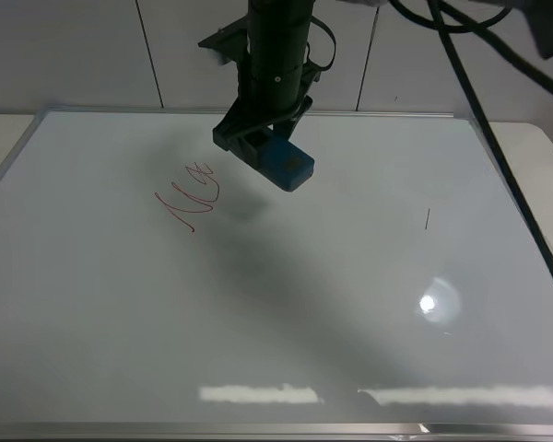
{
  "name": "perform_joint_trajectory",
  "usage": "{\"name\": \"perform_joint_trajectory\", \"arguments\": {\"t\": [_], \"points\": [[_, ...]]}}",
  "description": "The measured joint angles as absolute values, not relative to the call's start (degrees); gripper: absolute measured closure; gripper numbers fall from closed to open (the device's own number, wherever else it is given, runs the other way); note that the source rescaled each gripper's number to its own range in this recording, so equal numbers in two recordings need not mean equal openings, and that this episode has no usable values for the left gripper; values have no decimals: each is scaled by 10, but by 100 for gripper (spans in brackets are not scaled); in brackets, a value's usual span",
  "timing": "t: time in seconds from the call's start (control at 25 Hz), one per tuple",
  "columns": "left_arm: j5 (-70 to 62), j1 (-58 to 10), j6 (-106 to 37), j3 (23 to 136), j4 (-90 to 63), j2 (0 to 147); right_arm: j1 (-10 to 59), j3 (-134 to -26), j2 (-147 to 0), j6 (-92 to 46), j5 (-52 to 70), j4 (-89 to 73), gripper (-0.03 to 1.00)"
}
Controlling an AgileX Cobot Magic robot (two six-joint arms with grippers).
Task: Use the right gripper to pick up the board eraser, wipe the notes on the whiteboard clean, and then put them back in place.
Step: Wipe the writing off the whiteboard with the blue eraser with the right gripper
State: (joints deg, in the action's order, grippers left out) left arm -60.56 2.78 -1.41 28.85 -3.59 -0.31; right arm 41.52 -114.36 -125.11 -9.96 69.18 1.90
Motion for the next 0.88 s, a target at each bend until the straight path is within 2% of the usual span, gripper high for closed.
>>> {"name": "perform_joint_trajectory", "arguments": {"t": [0.28,0.88], "points": [[-606,28,-14,289,-36,-3,422,-1237,-1335,-113,694,19,94],[-606,28,-14,289,-36,-3,432,-1267,-1399,-95,683,8,94]]}}
